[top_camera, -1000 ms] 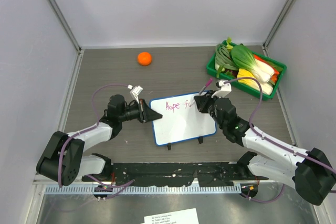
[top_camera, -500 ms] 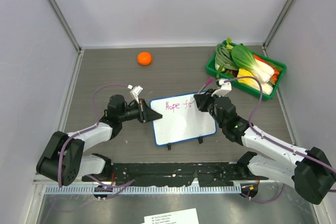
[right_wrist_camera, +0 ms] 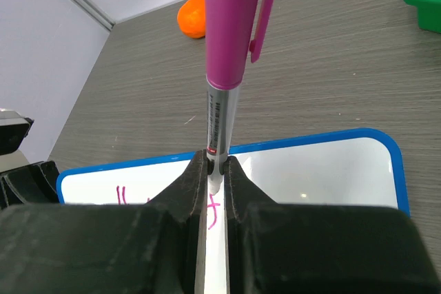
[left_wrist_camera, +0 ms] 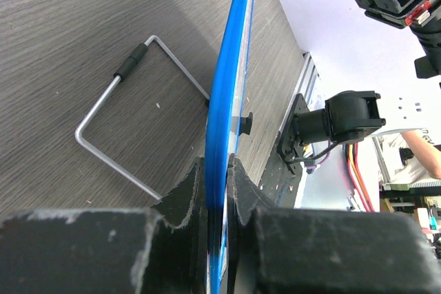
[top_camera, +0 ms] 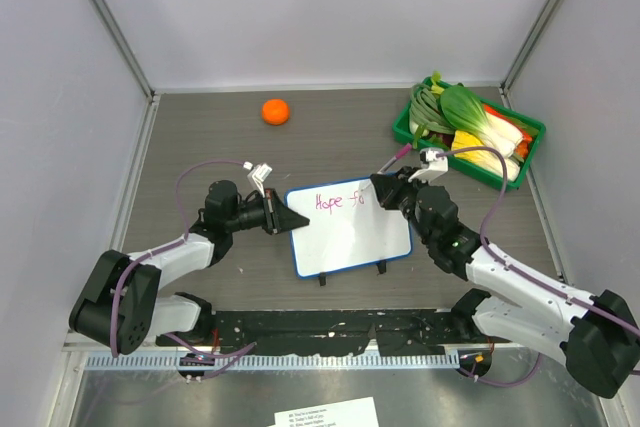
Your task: Write a sentence on the whiteboard
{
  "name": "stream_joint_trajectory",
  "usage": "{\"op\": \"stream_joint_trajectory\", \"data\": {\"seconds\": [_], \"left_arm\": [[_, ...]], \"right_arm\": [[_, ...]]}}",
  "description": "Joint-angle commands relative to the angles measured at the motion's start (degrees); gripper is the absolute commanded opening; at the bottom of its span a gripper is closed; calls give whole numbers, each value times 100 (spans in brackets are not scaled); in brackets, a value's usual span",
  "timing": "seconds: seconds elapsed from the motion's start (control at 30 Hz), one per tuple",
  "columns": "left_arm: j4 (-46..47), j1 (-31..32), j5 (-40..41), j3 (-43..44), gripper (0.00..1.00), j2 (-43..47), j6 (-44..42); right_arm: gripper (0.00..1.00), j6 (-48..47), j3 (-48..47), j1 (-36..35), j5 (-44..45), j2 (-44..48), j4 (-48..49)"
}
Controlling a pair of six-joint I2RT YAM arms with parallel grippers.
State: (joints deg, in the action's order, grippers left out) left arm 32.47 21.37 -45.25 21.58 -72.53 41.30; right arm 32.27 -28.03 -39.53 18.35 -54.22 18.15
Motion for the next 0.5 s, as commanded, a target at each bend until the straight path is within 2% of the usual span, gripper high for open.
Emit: {"op": "stream_joint_trajectory", "data": {"seconds": [0.0, 0.47], "left_arm": [[-760, -18, 825, -75, 0, -156, -957], [-751, -18, 816, -93, 0, -156, -948]], "right_arm": [[0, -28, -27, 42, 143, 96, 215], [1, -37, 87, 86, 222, -230, 338]]}}
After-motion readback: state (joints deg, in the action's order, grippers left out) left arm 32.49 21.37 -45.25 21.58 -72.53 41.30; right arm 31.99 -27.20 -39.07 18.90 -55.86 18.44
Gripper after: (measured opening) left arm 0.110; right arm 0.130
